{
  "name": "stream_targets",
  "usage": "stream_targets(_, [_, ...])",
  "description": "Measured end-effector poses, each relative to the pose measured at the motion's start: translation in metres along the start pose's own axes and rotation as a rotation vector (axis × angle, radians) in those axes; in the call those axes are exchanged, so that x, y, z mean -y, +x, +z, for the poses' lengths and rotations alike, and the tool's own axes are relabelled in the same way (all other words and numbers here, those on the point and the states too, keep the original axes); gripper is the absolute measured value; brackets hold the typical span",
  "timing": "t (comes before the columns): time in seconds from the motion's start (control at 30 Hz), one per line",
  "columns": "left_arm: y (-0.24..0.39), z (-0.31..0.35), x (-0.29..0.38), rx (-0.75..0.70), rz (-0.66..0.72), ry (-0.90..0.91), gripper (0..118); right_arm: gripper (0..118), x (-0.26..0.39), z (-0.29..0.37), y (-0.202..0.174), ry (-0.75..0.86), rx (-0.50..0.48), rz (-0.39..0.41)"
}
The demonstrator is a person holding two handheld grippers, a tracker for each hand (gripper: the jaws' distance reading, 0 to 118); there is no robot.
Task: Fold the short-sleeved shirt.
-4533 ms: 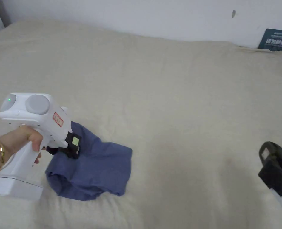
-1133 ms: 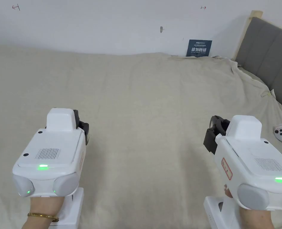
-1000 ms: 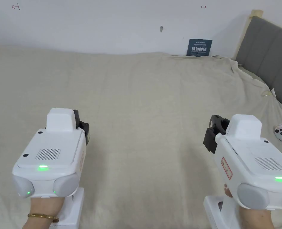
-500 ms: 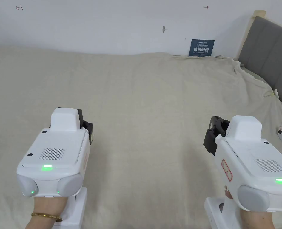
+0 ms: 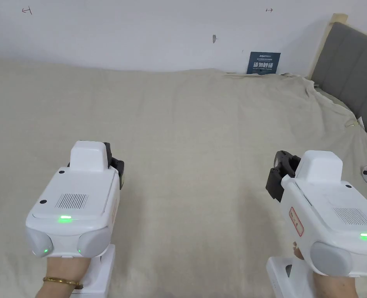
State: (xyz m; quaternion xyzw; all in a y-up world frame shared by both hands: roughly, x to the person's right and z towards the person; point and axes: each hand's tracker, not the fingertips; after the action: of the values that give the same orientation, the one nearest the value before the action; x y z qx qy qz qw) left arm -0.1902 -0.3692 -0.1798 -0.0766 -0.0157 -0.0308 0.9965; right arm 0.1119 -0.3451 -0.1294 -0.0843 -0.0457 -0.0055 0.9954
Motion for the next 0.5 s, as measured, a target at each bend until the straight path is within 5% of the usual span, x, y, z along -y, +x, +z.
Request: stream_targets(0.5, [0.0016,0.0019,-0.0009,0.002,0.001,0.003,0,0,-0.0025,0.0037,-0.0006,0.006,0.001,0.000])
